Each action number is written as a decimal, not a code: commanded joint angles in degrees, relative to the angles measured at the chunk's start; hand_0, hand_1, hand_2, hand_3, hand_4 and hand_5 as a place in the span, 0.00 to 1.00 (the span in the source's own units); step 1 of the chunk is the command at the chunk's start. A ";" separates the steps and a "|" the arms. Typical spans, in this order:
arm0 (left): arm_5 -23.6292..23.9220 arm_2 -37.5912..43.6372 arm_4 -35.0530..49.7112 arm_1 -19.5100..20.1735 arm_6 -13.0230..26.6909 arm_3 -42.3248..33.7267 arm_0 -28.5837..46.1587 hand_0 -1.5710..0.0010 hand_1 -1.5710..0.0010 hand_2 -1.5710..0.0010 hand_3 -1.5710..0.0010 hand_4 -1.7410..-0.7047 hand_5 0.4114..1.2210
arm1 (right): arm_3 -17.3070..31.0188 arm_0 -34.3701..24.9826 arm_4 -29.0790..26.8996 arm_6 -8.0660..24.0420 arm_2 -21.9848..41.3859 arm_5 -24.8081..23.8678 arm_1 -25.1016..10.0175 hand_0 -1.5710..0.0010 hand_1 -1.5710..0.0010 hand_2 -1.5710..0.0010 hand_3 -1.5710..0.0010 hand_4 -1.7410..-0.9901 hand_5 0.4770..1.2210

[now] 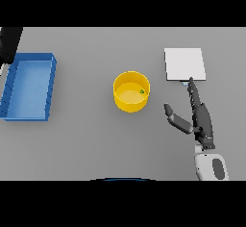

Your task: Pick up the red beaker and tilt it to pour out 1 green nut into yellow bowl. Pick up the yellow bowl and place it on the metallic measuring scale.

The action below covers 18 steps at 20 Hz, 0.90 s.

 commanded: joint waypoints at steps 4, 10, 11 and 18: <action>5.09 5.98 10.03 4.90 3.40 -1.94 6.67 0.00 0.00 0.00 0.10 0.00 1.00 | 0.78 -0.53 0.95 -0.30 0.33 0.03 -0.62 1.00 1.00 1.00 1.00 0.69 0.15; 16.64 11.16 23.87 10.15 14.30 -16.01 23.94 0.00 0.00 0.00 0.07 0.00 1.00 | 0.65 -0.52 2.10 0.45 1.17 0.40 -1.21 1.00 1.00 1.00 1.00 0.71 0.21; 18.40 10.89 25.34 10.96 16.89 -20.29 27.56 0.00 0.00 0.00 0.07 0.00 1.00 | -0.11 -0.29 2.40 0.46 1.46 0.42 -1.31 1.00 1.00 1.00 1.00 0.70 0.22; 28.80 8.78 32.65 16.90 27.81 -44.12 47.65 0.00 0.00 0.00 0.08 0.00 1.00 | 0.31 -0.53 2.00 0.58 1.31 1.01 -1.77 1.00 1.00 1.00 1.00 0.70 0.25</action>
